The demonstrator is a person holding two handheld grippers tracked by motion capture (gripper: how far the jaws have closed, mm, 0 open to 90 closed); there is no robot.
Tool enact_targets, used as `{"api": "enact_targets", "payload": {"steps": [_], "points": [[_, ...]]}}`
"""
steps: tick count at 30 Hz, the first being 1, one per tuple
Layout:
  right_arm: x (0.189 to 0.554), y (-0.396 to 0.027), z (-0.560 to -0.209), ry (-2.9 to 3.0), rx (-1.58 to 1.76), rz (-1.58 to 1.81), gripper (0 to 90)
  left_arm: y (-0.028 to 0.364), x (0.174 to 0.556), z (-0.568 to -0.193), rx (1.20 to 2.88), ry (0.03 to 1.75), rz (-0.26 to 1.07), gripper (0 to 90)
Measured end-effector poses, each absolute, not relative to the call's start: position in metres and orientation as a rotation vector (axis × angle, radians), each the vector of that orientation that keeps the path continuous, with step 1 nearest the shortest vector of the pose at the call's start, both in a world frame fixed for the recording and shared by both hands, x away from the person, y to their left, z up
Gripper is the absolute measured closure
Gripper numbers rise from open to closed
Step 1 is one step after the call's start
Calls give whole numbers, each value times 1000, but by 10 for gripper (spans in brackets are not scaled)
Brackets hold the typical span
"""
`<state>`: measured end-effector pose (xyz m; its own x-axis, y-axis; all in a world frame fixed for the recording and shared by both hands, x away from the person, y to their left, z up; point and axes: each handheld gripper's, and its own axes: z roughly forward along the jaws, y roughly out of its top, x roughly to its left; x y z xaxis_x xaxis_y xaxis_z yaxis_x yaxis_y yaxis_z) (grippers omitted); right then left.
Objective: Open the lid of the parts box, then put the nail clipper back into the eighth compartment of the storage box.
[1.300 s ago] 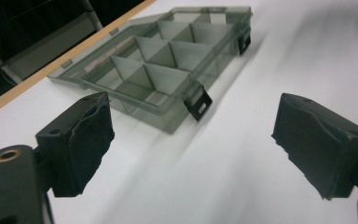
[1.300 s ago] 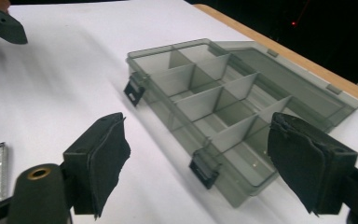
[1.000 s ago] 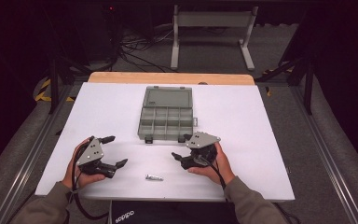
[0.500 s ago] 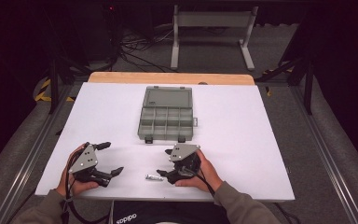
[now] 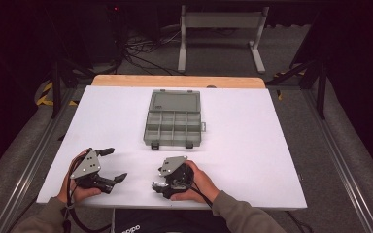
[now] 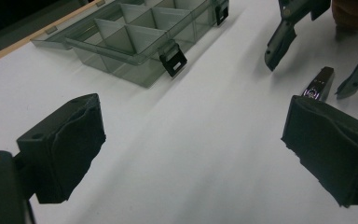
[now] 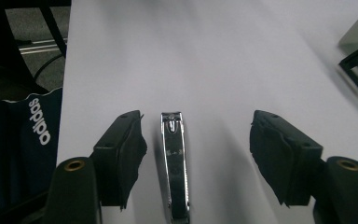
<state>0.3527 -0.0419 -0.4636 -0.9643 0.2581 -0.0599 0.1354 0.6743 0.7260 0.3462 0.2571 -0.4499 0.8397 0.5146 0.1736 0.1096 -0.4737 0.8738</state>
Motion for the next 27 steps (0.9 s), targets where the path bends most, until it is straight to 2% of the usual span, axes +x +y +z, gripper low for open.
{"api": "enact_targets", "payload": {"steps": [4, 13, 15, 17, 19, 27], "points": [[356, -39, -463, 2757, 332, 1170, 510, 256, 349, -451, 2026, 462, 508, 63], [354, -35, -464, 2750, 345, 1188, 647, 254, 351, -451, 2035, 457, 508, 64], [350, -34, -464, 2750, 328, 1172, 731, 253, 351, -451, 2036, 453, 509, 64], [350, -34, -464, 2750, 331, 1173, 745, 252, 352, -451, 2040, 454, 496, 65], [348, -34, -464, 2756, 337, 1183, 797, 252, 352, -452, 2046, 448, 500, 64], [344, -34, -463, 2729, 324, 1172, 799, 253, 352, -451, 2036, 458, 499, 68]]}}
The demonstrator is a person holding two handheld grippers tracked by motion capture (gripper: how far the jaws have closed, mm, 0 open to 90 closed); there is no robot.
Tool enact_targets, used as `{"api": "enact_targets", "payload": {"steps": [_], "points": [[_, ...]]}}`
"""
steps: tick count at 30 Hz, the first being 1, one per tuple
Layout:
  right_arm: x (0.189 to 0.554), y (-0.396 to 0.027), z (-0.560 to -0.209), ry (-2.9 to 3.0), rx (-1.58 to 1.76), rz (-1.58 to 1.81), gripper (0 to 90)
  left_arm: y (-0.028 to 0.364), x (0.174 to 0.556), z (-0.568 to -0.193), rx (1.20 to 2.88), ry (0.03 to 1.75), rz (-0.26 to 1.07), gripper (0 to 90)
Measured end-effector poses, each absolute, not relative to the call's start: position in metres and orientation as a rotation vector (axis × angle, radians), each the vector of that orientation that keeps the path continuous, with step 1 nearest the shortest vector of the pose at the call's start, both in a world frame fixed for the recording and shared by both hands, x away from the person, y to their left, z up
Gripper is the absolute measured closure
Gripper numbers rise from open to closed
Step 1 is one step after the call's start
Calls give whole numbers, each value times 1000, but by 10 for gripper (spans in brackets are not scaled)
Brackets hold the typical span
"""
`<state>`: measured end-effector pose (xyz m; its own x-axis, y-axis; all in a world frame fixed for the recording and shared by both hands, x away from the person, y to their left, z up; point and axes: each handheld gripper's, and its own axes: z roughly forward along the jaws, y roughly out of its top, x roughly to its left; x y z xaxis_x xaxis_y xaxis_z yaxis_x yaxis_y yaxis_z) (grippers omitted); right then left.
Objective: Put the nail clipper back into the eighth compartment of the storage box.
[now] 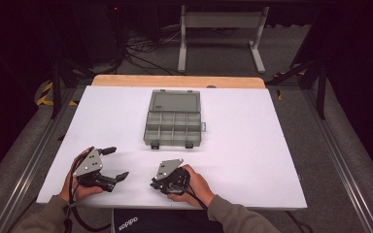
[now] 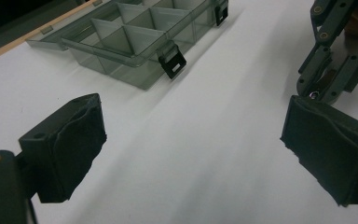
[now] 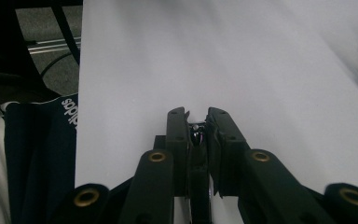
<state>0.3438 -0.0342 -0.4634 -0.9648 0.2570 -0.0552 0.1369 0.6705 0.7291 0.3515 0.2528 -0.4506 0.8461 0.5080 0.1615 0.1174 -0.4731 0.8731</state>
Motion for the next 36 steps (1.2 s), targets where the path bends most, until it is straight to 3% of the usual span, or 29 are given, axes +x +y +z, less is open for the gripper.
{"api": "enact_targets", "payload": {"steps": [36], "points": [[349, -68, -441, 2590, 358, 1299, 802, 256, 351, -450, 2026, 456, 498, 68]]}}
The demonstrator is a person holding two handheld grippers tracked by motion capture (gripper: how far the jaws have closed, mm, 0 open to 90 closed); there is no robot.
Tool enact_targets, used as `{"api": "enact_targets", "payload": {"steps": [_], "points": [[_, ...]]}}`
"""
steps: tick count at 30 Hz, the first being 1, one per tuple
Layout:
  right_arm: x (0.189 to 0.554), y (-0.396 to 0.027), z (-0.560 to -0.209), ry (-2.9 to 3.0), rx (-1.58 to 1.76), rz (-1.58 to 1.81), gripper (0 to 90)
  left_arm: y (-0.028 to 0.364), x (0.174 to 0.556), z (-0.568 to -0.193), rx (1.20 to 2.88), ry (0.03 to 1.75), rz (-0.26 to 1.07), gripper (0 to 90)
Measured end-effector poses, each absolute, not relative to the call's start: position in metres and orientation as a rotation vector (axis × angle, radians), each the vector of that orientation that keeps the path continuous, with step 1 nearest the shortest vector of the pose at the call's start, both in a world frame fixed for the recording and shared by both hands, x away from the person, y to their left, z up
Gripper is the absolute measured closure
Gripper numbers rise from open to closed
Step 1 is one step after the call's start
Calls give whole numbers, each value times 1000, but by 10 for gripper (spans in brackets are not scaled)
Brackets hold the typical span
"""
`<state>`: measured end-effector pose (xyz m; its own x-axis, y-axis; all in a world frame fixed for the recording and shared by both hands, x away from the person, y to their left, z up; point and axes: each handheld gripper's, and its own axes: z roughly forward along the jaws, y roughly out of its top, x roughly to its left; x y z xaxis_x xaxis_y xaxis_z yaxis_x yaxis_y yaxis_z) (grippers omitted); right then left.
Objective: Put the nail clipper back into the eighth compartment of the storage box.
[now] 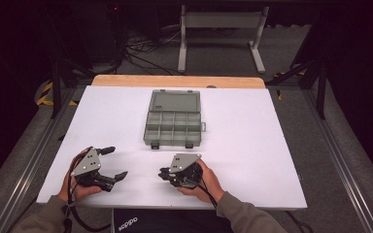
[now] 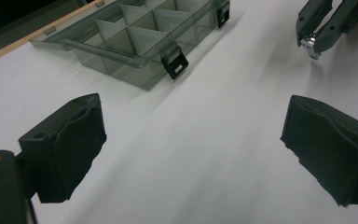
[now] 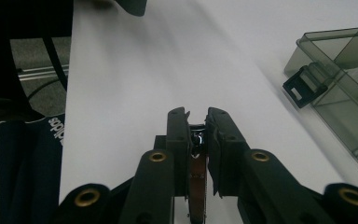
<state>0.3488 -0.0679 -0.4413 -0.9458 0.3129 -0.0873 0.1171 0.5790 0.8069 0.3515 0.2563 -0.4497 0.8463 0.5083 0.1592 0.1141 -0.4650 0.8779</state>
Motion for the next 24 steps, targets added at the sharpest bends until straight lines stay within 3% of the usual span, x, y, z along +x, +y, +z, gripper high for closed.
{"api": "enact_targets", "payload": {"steps": [24], "points": [[350, -94, -416, 2481, 412, 1375, 808, 257, 351, -450, 2023, 465, 484, 67]]}}
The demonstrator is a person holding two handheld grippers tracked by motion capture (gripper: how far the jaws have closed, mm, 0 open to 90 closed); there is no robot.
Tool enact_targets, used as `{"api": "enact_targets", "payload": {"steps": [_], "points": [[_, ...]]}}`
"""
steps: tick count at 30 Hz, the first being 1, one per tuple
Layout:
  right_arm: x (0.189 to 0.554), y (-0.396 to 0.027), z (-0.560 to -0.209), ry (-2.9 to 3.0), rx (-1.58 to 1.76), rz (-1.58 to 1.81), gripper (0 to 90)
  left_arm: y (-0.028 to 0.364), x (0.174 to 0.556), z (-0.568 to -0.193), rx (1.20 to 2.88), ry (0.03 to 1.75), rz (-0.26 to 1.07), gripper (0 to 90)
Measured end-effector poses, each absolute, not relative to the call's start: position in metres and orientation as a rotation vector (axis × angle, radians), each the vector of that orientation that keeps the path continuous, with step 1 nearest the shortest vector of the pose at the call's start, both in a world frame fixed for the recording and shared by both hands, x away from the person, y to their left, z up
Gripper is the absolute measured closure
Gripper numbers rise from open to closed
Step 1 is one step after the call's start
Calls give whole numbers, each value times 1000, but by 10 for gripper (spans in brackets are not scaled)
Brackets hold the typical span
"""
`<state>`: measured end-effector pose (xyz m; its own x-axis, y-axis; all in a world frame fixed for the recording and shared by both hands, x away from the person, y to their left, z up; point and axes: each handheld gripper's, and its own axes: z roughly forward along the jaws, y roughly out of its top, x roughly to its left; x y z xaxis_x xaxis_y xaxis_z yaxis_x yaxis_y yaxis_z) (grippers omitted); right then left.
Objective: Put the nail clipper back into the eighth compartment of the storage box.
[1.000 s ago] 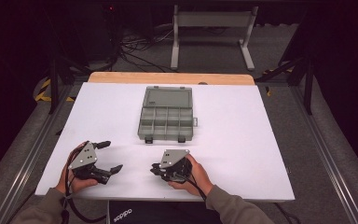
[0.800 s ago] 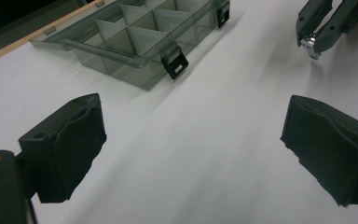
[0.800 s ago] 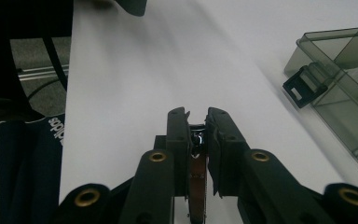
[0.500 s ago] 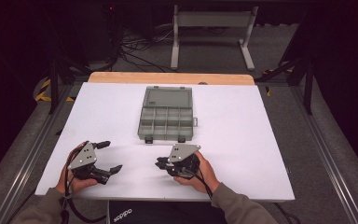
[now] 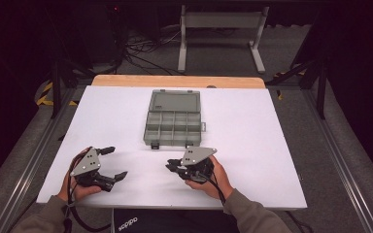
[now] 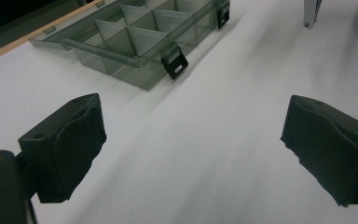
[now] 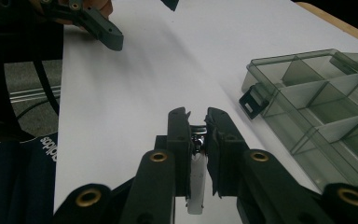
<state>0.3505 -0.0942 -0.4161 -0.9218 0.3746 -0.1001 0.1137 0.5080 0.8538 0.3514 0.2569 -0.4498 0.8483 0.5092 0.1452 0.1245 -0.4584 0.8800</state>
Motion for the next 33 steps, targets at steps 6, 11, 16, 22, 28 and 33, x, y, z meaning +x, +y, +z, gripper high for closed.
{"api": "enact_targets", "payload": {"steps": [6, 11, 16, 22, 28, 33], "points": [[351, -98, -412, 2469, 416, 1383, 808, 257, 351, -450, 2018, 462, 482, 67], [352, -103, -409, 2453, 424, 1393, 808, 257, 352, -450, 2022, 463, 482, 68], [354, -109, -405, 2429, 442, 1397, 808, 257, 352, -450, 2028, 458, 482, 68], [354, -115, -397, 2394, 460, 1409, 808, 257, 352, -450, 2028, 460, 481, 68], [355, -122, -394, 2366, 485, 1422, 808, 257, 352, -450, 2028, 460, 479, 69], [357, -127, -393, 2341, 500, 1421, 808, 256, 352, -451, 2026, 458, 476, 69]]}}
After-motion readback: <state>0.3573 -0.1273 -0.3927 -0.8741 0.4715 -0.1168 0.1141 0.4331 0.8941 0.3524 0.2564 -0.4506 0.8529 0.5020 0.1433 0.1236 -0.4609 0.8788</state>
